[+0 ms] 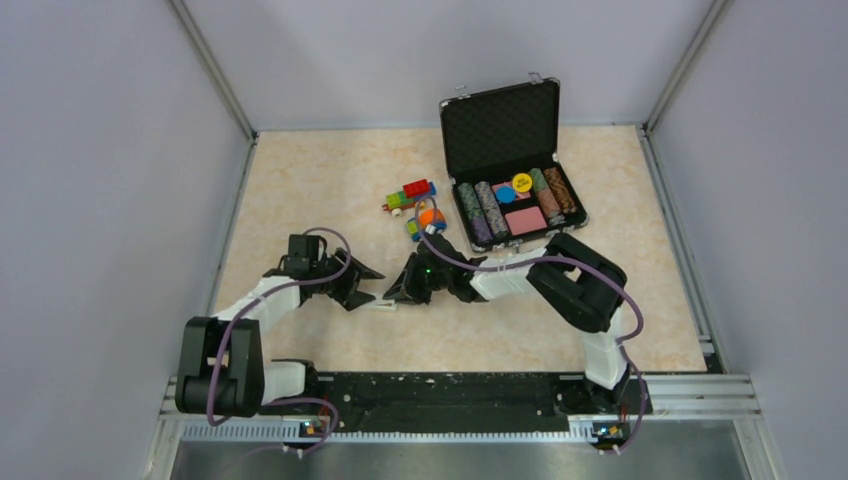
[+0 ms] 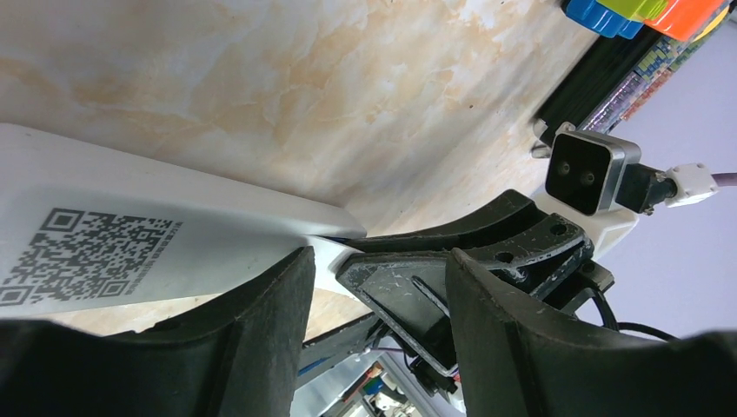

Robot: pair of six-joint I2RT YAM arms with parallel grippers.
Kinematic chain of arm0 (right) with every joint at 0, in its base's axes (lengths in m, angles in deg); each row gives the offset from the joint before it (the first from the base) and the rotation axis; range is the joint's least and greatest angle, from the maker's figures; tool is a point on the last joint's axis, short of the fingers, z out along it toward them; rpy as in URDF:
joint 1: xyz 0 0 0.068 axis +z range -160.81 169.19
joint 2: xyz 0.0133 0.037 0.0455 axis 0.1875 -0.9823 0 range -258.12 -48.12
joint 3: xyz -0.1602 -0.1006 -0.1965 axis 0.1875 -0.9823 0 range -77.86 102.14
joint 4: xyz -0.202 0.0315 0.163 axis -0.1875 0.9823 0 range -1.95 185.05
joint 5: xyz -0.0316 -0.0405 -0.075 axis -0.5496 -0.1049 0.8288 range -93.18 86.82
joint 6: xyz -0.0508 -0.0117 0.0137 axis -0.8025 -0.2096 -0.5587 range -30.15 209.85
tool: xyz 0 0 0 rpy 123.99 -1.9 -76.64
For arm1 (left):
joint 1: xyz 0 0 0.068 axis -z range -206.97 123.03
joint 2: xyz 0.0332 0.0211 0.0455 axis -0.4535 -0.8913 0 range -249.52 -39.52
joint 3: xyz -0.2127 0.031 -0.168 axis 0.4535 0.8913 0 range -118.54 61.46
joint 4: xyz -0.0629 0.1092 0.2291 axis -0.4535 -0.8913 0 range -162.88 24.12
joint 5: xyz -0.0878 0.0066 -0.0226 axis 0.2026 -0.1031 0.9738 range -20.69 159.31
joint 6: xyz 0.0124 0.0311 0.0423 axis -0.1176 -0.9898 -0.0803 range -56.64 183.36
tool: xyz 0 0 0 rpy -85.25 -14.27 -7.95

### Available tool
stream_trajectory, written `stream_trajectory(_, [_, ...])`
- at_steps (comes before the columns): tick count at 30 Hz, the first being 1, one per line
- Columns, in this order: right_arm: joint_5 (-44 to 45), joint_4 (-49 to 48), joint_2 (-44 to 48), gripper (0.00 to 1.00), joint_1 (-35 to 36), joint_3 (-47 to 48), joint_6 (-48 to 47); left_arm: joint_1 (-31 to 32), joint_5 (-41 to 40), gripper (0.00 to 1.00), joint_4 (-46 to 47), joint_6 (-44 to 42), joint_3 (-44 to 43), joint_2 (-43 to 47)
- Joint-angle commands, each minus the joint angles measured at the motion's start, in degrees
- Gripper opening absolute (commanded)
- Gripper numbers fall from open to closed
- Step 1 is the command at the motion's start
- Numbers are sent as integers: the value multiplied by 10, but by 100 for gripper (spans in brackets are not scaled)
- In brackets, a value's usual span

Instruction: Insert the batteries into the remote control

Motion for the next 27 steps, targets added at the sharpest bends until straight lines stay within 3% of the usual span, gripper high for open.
stream_trajectory(1, [52, 122, -19, 16, 19, 23, -42, 7, -72, 63, -69, -45, 16, -33])
stream_trajectory(23, [72, 218, 20, 26, 21, 82, -73, 8, -102, 62, -73, -75, 34, -58])
stream_trajectory(27, [77, 250, 18, 34, 25, 99, -80, 8, -103, 61, -70, -74, 34, -58])
